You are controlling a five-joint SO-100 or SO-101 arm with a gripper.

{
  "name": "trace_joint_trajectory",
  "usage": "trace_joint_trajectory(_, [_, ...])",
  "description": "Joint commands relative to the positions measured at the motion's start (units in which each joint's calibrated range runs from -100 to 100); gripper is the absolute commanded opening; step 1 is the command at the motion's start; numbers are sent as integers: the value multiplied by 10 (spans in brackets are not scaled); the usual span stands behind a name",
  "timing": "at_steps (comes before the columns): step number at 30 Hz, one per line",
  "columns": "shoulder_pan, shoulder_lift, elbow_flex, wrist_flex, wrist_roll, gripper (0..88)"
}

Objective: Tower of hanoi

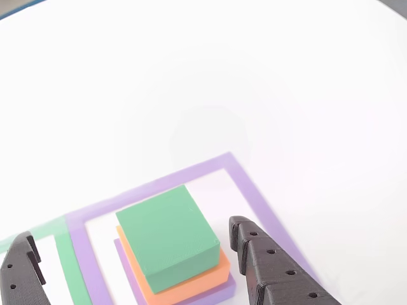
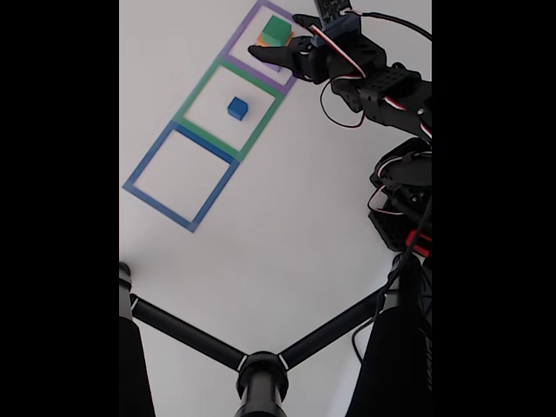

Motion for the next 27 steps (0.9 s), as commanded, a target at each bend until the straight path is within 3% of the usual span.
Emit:
trace_joint_trajectory(1, [3,25,-16,-44,0,354])
trace_joint_trajectory(19, [-1,103,-51,-92,0,340])
trace_joint_trajectory(27, [1,108,-52,-92,0,294])
